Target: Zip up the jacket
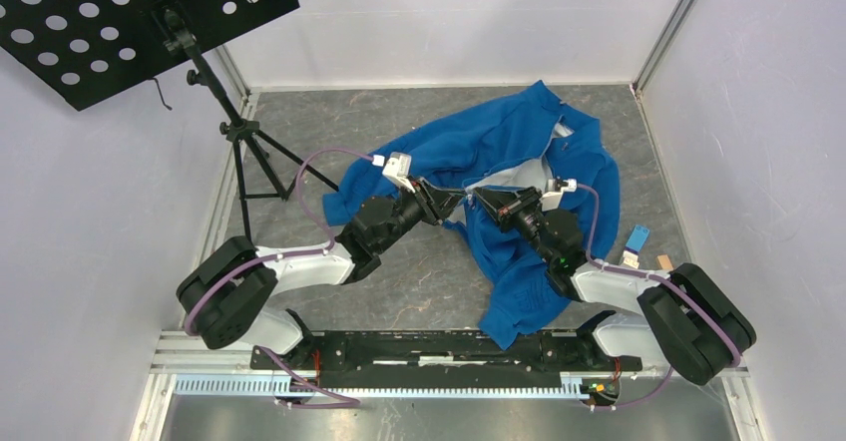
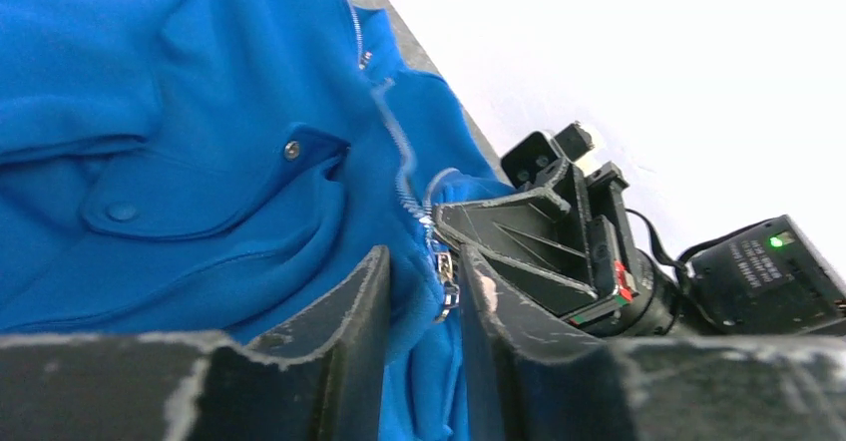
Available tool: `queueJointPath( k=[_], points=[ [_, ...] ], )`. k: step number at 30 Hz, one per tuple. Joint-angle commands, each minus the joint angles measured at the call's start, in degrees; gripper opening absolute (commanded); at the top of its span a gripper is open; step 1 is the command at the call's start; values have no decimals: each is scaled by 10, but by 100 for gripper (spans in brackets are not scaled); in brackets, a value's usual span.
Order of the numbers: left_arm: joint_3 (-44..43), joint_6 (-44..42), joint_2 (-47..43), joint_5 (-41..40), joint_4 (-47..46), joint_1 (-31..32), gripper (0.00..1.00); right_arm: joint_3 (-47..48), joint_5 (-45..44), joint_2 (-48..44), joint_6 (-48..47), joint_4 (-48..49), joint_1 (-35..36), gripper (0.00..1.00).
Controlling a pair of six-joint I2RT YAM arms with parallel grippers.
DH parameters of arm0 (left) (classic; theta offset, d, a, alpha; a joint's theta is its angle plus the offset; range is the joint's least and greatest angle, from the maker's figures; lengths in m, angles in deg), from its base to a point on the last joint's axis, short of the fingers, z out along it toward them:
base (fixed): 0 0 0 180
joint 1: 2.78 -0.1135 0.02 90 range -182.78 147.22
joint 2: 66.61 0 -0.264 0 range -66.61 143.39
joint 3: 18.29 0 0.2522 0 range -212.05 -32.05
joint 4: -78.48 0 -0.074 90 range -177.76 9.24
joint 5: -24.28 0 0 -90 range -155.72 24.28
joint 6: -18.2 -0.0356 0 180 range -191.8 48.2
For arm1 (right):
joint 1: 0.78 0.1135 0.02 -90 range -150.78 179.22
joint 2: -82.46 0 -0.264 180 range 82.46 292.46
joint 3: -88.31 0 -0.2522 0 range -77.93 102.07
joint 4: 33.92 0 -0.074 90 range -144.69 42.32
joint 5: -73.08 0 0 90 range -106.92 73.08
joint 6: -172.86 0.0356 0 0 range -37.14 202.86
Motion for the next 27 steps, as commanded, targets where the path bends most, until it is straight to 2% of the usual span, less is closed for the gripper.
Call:
queueJointPath(
  k=[1,5,8,24,27],
  points=[
    [-14,60,-19,24,-13,-3,44,3,-4,-4,6,56,1,0],
    [-15,89,-28,27,11,-7,62,1,-5,-2,4,59,0,0],
    [-11,105,-32,29,9,-9,65,1,-7,-5,1,58,1,0],
    [-21,85,-18,65,13,-9,25,7,-8,-1,3,56,1,0],
    [-25,74,-17,66,19,-9,23,10,-7,-3,6,56,1,0]
  ],
)
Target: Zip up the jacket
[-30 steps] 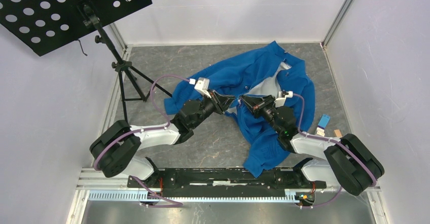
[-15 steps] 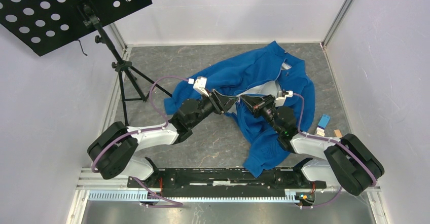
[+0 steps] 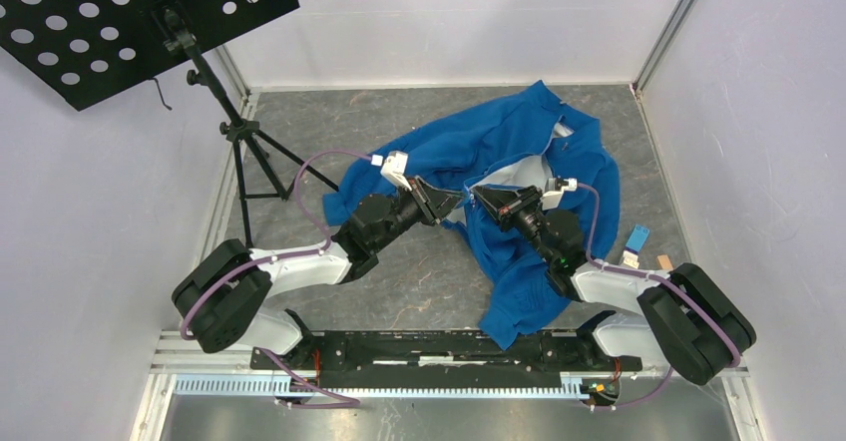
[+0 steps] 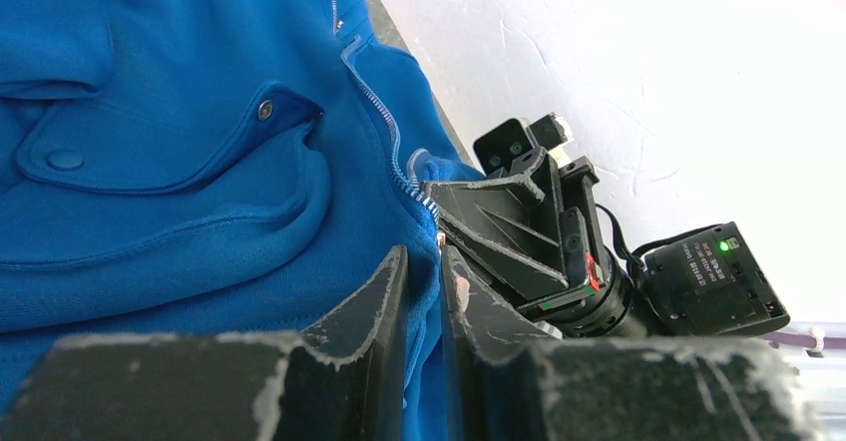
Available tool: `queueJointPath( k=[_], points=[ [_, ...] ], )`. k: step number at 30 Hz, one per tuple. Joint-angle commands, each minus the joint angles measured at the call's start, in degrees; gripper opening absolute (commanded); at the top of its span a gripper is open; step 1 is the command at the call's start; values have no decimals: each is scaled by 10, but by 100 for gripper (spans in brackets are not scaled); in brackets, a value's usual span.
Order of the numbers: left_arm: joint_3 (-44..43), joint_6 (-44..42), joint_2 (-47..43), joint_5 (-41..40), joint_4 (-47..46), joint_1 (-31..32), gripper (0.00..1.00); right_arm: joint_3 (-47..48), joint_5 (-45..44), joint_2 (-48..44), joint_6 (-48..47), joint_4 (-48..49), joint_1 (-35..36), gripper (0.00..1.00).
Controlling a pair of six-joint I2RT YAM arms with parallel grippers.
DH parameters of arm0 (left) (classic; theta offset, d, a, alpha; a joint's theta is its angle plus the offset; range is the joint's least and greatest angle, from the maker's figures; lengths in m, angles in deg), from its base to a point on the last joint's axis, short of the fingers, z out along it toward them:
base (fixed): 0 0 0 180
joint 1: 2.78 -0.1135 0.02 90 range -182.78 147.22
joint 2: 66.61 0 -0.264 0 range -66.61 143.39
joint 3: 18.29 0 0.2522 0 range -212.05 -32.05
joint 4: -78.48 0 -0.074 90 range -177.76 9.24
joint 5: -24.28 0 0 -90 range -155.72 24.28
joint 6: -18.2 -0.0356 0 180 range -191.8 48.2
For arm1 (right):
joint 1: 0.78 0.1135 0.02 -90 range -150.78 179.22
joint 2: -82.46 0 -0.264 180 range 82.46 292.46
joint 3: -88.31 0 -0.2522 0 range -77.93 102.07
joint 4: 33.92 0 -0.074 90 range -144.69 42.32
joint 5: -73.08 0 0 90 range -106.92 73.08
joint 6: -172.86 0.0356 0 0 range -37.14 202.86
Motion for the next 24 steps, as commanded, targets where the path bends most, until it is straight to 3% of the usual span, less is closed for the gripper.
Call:
queueJointPath(
  k=[1,5,9,19,22,24],
  points=[
    [-28,-21,0,28,-7,1,24,9,-8,-4,6,40,1,0],
    [-36,-32,3,34,5,1,31,8,-10,-9,5,35,1,0],
    [-47,-35,11,38,24,1,31,10,-8,-8,7,37,1,0],
    [-58,-57,18,32,38,6,18,11,-18,-17,11,25,1,0],
    [-66,-122,9,-13,67,28,3,16,-22,-15,22,26,1,0],
    [-75,-211,0,-94,104,67,2,21,-25,-15,27,26,1,0]
  ],
)
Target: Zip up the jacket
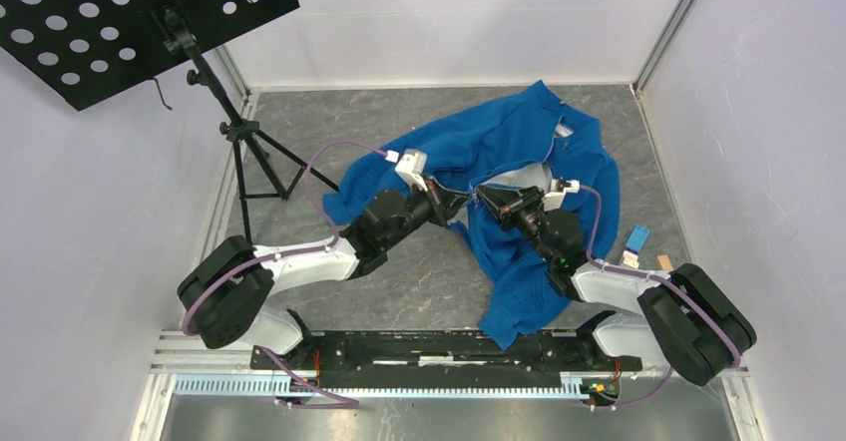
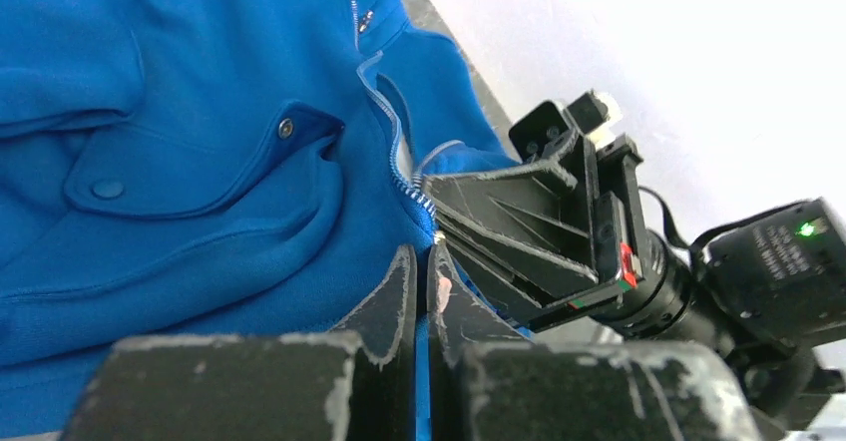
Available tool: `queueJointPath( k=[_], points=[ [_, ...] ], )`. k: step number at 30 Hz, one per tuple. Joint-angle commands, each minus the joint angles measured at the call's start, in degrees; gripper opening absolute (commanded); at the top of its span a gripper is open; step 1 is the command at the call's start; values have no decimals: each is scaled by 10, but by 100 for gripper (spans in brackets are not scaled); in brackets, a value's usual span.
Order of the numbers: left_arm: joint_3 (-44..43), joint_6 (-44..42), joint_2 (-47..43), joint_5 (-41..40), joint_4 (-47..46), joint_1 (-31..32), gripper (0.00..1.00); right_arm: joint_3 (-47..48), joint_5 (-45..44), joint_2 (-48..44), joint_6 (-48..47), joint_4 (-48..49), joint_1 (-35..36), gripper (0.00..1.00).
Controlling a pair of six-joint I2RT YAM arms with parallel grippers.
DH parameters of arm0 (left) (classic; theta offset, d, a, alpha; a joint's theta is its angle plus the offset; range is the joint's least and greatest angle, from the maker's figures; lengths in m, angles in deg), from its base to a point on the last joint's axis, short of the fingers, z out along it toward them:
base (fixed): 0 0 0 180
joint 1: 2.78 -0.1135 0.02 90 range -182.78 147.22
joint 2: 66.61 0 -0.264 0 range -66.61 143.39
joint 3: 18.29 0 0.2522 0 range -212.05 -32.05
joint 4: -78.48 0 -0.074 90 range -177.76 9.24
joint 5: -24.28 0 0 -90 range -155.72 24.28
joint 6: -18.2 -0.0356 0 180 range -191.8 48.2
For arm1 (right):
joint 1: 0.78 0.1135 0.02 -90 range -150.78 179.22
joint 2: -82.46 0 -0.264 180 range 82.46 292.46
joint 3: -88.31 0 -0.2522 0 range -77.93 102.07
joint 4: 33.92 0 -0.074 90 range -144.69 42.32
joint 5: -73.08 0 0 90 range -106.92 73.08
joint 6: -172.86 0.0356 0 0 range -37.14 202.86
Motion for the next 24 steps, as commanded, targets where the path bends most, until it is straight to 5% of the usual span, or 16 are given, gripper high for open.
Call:
queueJointPath(
  k=[1,12,17,24],
  points=[
    [-37,-199,-18,-143,59,80,2,26,-12,-13,24,32,1,0],
    [17,-381,61,-328,-103,151,2,26,-12,-11,95,96,-1,1],
    [36,-367,74,-306,-122,152,2,36,-14,-32,91,82,-2,0],
    [59,-294,19,-177,-82,139,2,18,6,-44,83,82,-17,1]
  ],
)
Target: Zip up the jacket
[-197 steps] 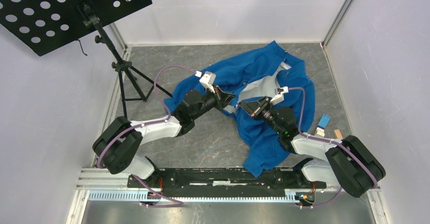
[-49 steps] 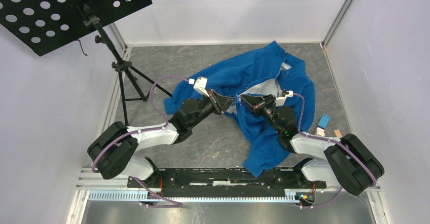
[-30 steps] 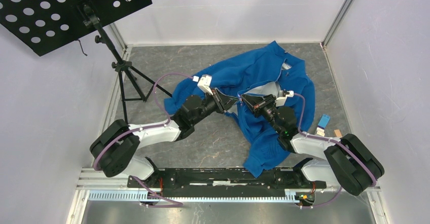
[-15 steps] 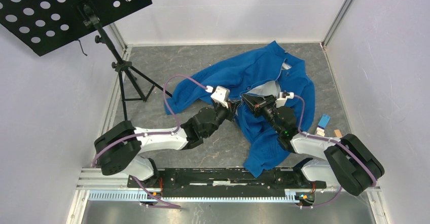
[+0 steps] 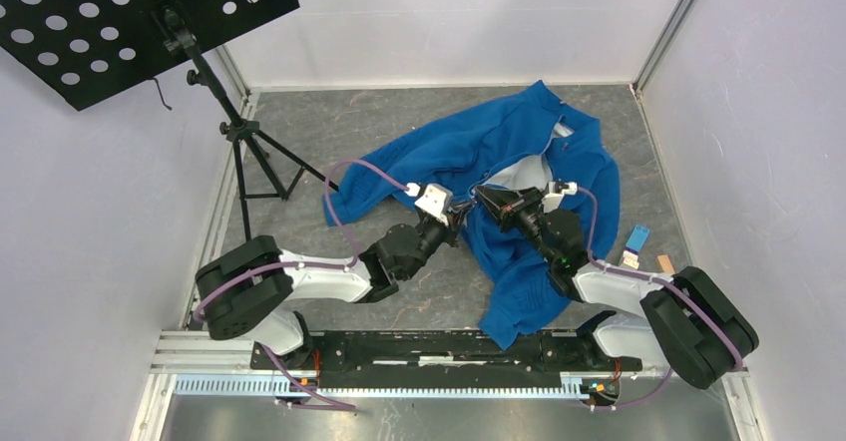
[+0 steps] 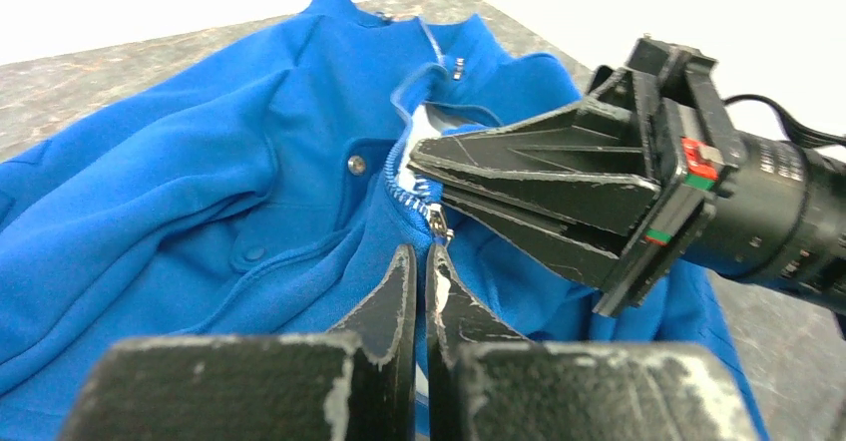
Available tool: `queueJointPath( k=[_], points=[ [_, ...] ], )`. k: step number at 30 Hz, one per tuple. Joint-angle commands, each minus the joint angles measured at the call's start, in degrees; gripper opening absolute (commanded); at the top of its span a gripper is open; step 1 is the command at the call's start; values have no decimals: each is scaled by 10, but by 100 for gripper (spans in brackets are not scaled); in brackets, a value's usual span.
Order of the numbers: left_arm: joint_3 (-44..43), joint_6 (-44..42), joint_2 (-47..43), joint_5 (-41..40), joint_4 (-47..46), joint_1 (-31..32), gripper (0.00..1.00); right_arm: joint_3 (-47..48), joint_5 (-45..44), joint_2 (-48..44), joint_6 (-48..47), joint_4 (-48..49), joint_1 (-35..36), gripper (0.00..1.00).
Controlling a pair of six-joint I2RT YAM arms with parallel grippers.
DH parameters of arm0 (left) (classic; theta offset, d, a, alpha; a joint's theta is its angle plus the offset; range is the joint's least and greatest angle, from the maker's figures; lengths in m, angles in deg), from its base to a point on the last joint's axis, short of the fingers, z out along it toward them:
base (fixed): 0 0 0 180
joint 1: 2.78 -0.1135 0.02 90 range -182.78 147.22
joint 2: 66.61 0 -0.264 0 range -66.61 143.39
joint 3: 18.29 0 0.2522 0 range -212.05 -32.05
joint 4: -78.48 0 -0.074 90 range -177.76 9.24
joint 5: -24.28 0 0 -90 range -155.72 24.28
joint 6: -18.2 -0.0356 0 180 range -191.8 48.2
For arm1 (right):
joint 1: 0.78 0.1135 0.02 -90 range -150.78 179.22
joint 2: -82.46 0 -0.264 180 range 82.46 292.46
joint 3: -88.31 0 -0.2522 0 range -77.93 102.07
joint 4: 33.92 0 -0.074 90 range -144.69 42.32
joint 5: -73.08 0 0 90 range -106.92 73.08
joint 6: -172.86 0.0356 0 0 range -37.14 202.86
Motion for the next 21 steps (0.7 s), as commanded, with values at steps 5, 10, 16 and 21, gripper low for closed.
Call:
queueJointPath(
  k=[5,10,16,21],
  points=[
    [18,115,-85,203,153,-44,2,-5,4,-63,-10,46,-10,0],
    [-9,186,-137,264,260,-84,2,-29,30,-61,-33,29,-10,0],
    [6,313,-162,387,258,-158,22,-48,40,-59,-38,34,-10,0],
    [5,361,-159,437,250,-185,44,-47,50,-49,-42,40,-10,0]
  ],
)
